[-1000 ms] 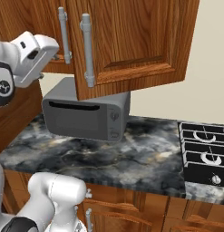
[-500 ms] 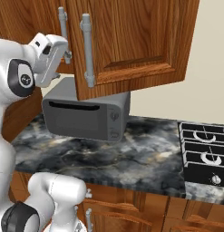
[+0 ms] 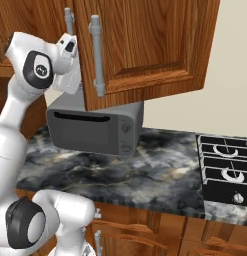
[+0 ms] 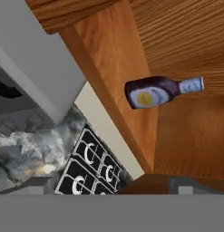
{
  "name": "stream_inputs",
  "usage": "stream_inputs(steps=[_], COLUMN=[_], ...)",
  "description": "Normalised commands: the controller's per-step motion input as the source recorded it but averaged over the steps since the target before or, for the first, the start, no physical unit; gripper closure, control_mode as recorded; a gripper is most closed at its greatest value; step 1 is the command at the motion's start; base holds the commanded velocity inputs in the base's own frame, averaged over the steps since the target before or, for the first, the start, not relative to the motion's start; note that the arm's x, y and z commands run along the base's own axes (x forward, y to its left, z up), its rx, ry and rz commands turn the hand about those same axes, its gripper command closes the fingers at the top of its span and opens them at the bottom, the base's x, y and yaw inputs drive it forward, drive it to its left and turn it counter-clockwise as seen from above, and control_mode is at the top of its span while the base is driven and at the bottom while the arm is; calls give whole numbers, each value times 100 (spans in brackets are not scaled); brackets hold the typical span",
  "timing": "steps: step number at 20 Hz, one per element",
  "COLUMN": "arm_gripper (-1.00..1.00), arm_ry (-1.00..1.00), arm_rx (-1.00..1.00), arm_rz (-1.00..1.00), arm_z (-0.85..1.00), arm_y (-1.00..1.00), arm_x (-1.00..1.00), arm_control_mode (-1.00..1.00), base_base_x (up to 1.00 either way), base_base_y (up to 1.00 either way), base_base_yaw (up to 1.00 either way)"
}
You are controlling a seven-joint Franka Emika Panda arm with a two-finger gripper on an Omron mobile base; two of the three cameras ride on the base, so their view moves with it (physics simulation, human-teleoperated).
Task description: The dining table condiment station is running low on condiment bottle. Refill the condiment station by opening the cabinet and taking the condiment bottle from the cabinet and placing it on the dining table.
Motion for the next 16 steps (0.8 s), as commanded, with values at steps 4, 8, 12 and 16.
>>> stream_inputs(steps=[4, 8, 12, 16], arm_gripper=[-100, -100, -100, -100], arm_ry=[22, 22, 7, 0], arm_rx=[-8, 0, 0, 3], arm_rz=[-40, -45, -43, -35], arm_z=[-12, -6, -8, -8], arm_y=[-75, -91, -99, -100], arm_x=[-11, -68, -98, -100], arm_control_mode=[-100, -100, -100, -100], base_base_x=[0, 0, 0, 0], base_base_y=[0, 0, 0, 0], base_base_yaw=[0, 0, 0, 0])
